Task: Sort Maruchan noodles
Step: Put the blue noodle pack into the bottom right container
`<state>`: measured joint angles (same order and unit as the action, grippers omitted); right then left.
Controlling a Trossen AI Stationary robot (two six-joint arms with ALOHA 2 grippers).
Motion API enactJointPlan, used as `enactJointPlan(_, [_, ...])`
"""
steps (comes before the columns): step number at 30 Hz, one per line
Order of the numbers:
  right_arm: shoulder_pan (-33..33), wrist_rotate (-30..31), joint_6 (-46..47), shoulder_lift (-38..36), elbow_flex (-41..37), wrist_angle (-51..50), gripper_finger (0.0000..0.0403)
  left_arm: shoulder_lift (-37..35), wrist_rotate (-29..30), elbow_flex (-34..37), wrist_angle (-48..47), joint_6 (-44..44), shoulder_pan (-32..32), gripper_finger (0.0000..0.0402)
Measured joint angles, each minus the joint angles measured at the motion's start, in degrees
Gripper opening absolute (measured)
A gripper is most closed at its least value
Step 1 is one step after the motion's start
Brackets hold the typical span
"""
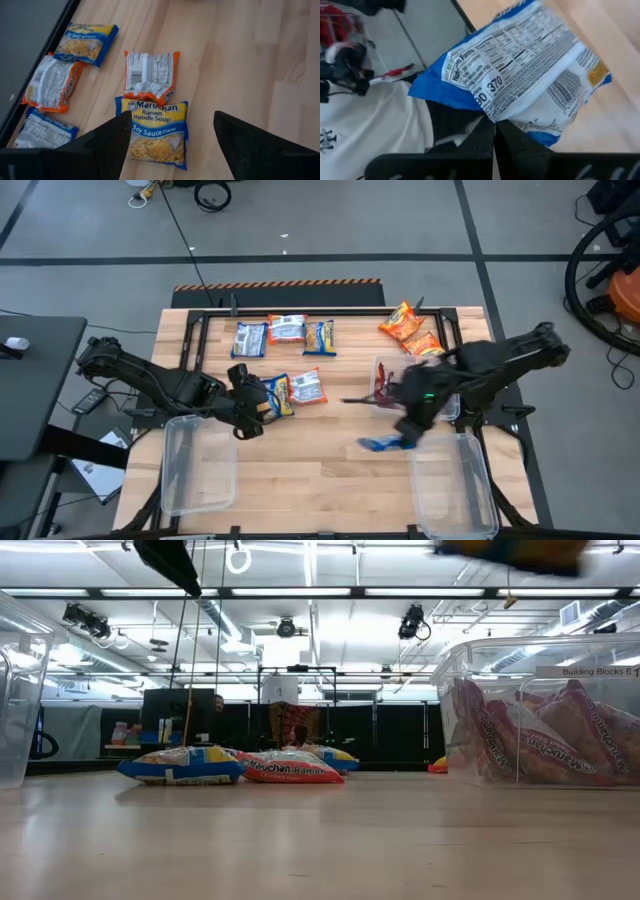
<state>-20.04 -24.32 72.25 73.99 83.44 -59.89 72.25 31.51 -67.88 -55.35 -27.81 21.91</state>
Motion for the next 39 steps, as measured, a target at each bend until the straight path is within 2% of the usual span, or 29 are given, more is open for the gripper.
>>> enactJointPlan(9, [-11.42,-0.76,11.36,-9.08,-0.26,-17.94,0.0006,0.0,0.2,0.0,-2.64,-1.1,0.0,0.0286])
enactJointPlan(13, [-14.4,-3.36,12.86,-10.93,-4.22,-20.44,0.0006,0.0,0.19,0.0,-2.53,-1.57,0.0,0.0286])
enactJointPlan(18, [-16.59,-5.83,13.01,-11.81,-11.07,-13.23,0.0006,0.0,0.2,0.0,-3.18,-1.91,0.5,0.0286])
enactJointPlan(26, [-16.8,-3.75,16.19,-11.77,-25.63,-0.45,0.0006,0.0,0.1,0.0,-3.15,-2.05,0.5,0.0286])
enactJointPlan(32, [-18.7,-3.83,22.55,-11.76,-32.47,11.23,0.0006,0.0,-5.81,0.0,-3.34,-2.8,0.52,0.0286])
enactJointPlan(36, [-19.66,-1.44,26.62,-11.77,-35.49,10.92,0.0006,0.02,-6.82,0.0,-3.18,-2.76,0.51,0.0286])
enactJointPlan(39, [-19.66,2.0,29.5,-11.76,-36.52,10.37,0.0006,0.02,-10.67,0.0,-1.67,-1.46,0.48,0.0286])
